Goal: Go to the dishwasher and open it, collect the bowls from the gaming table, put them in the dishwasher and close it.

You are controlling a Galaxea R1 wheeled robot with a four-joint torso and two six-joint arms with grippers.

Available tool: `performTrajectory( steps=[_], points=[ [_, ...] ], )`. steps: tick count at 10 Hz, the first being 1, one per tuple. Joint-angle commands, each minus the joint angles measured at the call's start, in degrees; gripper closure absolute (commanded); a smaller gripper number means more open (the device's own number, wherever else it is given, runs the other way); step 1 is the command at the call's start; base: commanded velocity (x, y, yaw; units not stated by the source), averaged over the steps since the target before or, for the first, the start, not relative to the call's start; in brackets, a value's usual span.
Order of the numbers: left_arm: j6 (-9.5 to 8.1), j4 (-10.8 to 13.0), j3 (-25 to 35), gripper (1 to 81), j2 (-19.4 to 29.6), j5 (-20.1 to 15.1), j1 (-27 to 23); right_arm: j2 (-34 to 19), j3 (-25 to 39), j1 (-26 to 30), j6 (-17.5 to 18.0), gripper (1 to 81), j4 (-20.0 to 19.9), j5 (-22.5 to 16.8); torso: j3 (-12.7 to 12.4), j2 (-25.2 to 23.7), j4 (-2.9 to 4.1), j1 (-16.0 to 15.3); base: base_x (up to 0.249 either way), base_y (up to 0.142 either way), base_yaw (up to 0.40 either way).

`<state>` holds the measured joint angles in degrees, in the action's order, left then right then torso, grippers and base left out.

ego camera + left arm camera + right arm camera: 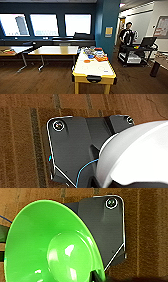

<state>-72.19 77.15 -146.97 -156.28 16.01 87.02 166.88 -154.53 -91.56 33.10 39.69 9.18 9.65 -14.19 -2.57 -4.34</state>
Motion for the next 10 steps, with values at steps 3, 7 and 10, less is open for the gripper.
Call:
performTrajectory(
  steps=[3,7,10],
  points=[
    [0.82,0.72,-7.35,81.1,-2.55,-0.36,-2.94,-0.38,0.20,2.30,0.21,81.1,0.65,-1.18,0.00,0.00,0.00,0.00,0.000,0.000,-0.392],
    [0.56,0.45,-7.81,81.1,1.93,8.16,-1.71,-0.29,0.20,2.65,0.21,81.1,0.65,-1.36,0.00,0.00,0.00,-0.02,0.000,0.000,-0.394],
    [0.47,-0.07,-7.81,81.1,4.40,8.60,-1.36,-0.64,-0.06,2.39,0.21,81.1,0.56,-1.36,0.00,0.00,0.00,-0.02,0.000,0.000,-0.393]
  ],
)
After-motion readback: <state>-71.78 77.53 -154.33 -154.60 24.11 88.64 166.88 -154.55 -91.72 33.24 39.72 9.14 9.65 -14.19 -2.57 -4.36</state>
